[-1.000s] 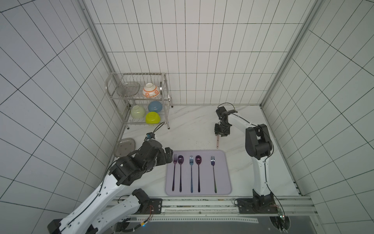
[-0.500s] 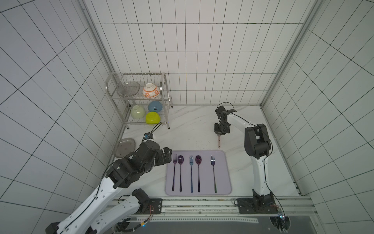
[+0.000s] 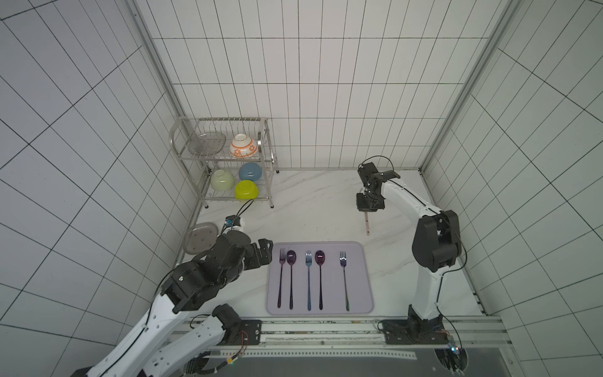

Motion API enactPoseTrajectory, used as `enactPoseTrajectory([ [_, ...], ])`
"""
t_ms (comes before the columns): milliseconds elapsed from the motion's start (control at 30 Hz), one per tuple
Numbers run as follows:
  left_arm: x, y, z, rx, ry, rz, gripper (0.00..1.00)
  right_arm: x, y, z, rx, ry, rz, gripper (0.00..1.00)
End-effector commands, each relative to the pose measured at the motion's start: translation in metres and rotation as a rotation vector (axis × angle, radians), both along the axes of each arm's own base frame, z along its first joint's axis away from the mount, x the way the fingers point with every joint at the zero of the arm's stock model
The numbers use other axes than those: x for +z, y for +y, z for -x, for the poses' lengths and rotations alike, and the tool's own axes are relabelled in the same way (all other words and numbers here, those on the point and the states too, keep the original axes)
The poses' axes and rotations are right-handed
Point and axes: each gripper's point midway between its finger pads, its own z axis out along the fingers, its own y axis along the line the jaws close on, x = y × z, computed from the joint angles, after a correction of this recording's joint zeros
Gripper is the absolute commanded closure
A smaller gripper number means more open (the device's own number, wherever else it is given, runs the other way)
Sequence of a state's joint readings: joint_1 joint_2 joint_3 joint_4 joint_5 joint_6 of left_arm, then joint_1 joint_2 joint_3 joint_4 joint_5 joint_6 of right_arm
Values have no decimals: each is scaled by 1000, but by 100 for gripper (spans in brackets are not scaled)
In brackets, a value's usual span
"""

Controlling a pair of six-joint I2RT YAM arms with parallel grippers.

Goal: Set the spoon and fork side by side
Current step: Pick up the spoon from the center of the board, then place the spoon on the tray.

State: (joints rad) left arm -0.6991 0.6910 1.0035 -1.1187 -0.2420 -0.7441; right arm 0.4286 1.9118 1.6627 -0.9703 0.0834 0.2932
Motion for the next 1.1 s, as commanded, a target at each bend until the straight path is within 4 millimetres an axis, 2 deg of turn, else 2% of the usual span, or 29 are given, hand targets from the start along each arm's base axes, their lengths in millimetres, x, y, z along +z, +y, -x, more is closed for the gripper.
enactPoseTrajectory([
  [0,5,4,2,-7,-33,-6,2,12,1,49,17,38,48,98],
  [133,7,6,7,-26,-42,-7,2,12,12,108,12,58,43,97],
  [267,6,10,13,-38,-41,-5,2,-6,20,165,-32,74,17,97],
  [367,6,10,18,-50,-39,7,2,-24,24,195,-65,82,-5,97],
  [433,5,11,21,-53,-35,11,2,-35,31,208,-68,76,-22,97],
  [533,3,12,25,-58,-26,15,2,-50,38,222,-58,70,-9,97],
  [667,2,12,28,-67,-16,24,2,-65,40,230,-60,60,24,99],
  [867,3,11,29,-73,-12,28,2,-78,32,227,-55,39,76,99],
  [1067,4,11,29,-66,-12,30,2,-84,36,222,-18,38,111,99],
])
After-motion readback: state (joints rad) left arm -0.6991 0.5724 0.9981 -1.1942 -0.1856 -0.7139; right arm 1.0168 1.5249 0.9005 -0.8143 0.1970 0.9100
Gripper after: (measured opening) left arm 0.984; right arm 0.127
